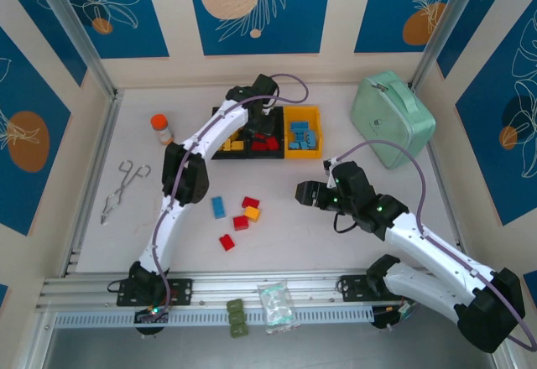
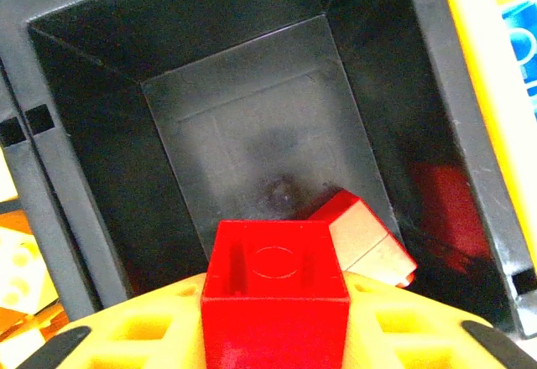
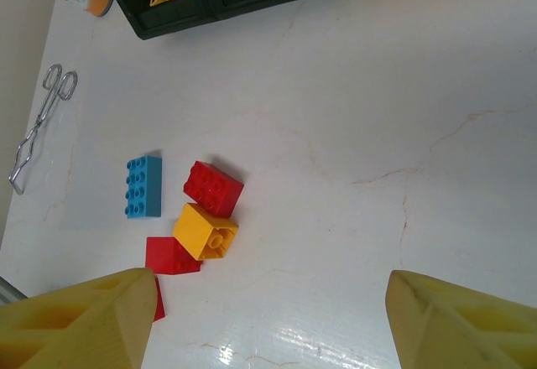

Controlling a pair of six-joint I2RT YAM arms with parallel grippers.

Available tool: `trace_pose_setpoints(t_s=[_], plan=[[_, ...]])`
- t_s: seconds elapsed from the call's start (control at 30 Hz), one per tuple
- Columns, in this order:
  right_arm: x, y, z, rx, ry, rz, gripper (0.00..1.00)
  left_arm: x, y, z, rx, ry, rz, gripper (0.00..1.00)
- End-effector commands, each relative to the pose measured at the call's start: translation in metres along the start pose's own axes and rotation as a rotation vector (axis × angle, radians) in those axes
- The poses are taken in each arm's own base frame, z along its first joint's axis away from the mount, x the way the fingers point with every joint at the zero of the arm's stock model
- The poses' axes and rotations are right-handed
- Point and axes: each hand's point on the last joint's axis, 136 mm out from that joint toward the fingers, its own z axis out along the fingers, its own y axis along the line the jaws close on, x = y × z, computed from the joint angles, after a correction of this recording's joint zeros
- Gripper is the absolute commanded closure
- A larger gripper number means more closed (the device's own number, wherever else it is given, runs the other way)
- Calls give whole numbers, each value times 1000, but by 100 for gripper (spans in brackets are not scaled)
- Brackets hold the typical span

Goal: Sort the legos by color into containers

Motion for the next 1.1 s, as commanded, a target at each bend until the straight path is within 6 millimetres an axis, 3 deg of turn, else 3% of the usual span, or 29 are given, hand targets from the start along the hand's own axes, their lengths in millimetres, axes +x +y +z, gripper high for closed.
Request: trace_pose_setpoints(t_s=[0.0, 0.13, 0.2, 0.47, 0.77, 1.07], plan=[[6, -5, -4, 6, 9, 18, 27, 0, 7, -3, -31, 16, 12, 56], [8, -8, -4, 10, 8, 26, 27, -2, 9, -9, -36, 7, 11, 46], [8, -7, -4, 9, 11, 27, 27, -4, 7, -16, -31, -6, 14, 45], [9, -4, 0, -2, 28, 15, 27, -3, -11, -72, 47, -89, 15, 46], [15, 3, 11, -10, 70, 2, 27, 56, -3, -110, 92, -107, -17, 44], [19, 13, 20, -11, 101, -16, 26, 122, -4, -114, 178, -41, -85, 39]])
